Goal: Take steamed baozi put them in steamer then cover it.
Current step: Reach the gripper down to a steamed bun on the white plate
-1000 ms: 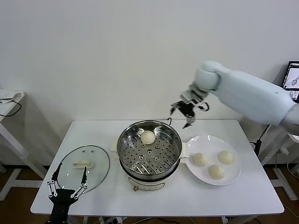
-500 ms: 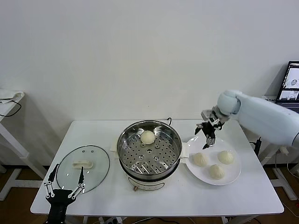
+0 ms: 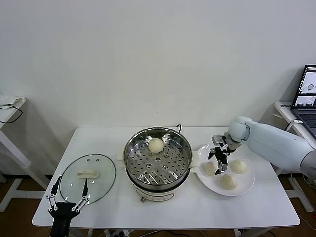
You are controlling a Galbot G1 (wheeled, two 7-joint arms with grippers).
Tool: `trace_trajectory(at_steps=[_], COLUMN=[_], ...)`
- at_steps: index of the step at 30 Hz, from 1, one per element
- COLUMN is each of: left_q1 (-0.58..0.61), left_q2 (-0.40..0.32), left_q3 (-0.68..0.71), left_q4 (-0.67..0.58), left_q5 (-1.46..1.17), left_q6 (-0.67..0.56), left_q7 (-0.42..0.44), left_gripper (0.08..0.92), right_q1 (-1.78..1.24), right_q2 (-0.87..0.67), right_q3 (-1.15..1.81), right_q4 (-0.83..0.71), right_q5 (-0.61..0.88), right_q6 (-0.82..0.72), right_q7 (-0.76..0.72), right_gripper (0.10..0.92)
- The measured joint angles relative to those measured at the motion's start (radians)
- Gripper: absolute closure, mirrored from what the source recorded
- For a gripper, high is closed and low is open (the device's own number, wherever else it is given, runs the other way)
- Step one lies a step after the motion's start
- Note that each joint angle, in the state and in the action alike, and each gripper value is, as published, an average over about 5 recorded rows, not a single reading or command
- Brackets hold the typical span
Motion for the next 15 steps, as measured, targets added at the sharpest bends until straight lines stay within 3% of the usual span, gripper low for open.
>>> trace_trajectory(at_steps=[5, 11, 15], left_q1=[0.001, 0.004, 0.004], left_q2=[-0.002, -0.003, -0.003], left_q3=[-0.001, -0.004, -0.001], left_q4=[0.001, -0.004, -0.004], left_q5=[-0.001, -0.003, -0.003], left_q6=[-0.001, -0.001, -0.002], left_q7=[-0.002, -0.005, -0.006], left_gripper=[0.177, 0.177, 0.177], right_q1=[-0.016, -0.015, 0.002], right_q2=[0.008, 0.000, -0.012], right_q3=[0.007, 0.009, 0.008], right_q4=[-0.001, 0.011, 0.031], right_q5=[-0.008, -0.027, -0.038], right_q6=[-0.007, -0.013, -0.016], right_q7=[0.017, 0.022, 0.016], right_gripper=[0.226, 0.381, 0.433])
